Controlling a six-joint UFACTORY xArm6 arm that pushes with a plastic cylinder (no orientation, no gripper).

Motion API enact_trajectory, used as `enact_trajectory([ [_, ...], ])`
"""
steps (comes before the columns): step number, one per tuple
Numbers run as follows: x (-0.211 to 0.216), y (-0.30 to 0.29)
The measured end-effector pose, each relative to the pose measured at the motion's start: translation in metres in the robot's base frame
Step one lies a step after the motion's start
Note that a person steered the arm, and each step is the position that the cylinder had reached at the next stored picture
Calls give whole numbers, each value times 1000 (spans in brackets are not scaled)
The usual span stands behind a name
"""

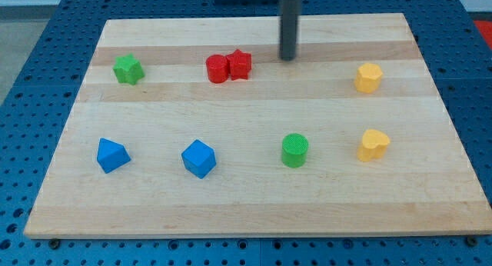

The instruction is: Move the yellow hexagon to the top of the yellow heart

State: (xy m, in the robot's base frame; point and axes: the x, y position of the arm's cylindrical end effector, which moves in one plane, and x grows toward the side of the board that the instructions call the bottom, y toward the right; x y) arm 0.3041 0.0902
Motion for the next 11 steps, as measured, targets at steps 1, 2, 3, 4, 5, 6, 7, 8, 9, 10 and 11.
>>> enact_trajectory([
  [1, 0, 56],
  [2, 11, 61],
  [3, 40, 64],
  [4, 53, 68],
  [5, 24, 68],
  [6, 17, 90],
  [7, 49, 108],
  [8, 89, 108],
  [9, 118, 108],
  [10, 110, 108],
  [11, 104, 116],
])
